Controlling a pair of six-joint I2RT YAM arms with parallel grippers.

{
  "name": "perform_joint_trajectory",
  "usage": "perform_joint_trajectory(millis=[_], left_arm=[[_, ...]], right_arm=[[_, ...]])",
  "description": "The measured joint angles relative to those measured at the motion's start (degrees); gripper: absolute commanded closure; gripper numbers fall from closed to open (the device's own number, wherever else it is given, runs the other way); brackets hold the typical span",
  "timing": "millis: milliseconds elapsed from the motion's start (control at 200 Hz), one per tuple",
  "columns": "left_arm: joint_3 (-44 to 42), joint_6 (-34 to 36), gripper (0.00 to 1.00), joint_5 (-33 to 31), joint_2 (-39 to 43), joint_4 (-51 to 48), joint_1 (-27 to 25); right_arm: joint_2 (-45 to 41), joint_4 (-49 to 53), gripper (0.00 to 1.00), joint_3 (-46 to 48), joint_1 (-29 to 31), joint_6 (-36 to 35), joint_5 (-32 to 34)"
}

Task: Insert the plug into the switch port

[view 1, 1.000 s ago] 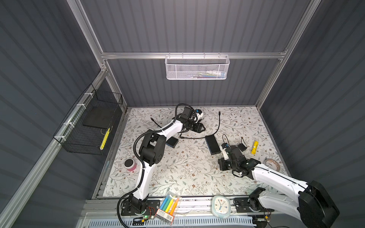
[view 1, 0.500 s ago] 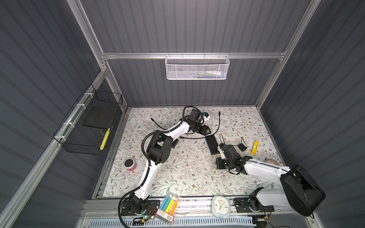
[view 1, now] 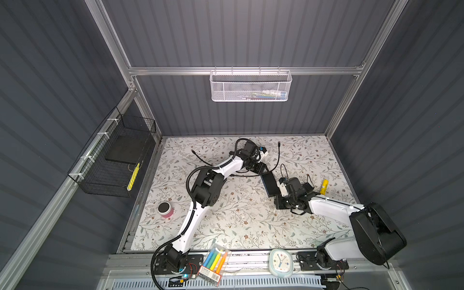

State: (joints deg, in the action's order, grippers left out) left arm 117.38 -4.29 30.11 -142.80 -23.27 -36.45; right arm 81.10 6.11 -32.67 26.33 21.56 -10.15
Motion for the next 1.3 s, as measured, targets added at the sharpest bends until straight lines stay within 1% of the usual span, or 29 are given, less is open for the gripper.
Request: perform_joint_trajectory(millis=[185, 710, 846, 1301], left_arm=[[0.9, 0.2, 0.49, 1.1, -0.4, -0.3, 0.0], [3.5, 1.0, 0.52, 2.3, -2.5, -0.8, -0.9], [3.8, 1.1, 0.53, 2.5, -2.7, -0.7, -1.0], [4.3, 1.8, 0.62, 3.7, -3.0, -1.0, -1.0]], right_arm=[[1.1, 0.8, 1.0, -1.2, -0.2, -1.0, -0.6], [1.2, 2.1, 1.0, -3.0, -1.0, -0.7, 0.9], [2.5, 2.1, 1.0, -3.2, -1.1, -0.6, 0.8], [3.7, 2.5, 1.0, -4.2, -1.1, -0.6, 0.6]])
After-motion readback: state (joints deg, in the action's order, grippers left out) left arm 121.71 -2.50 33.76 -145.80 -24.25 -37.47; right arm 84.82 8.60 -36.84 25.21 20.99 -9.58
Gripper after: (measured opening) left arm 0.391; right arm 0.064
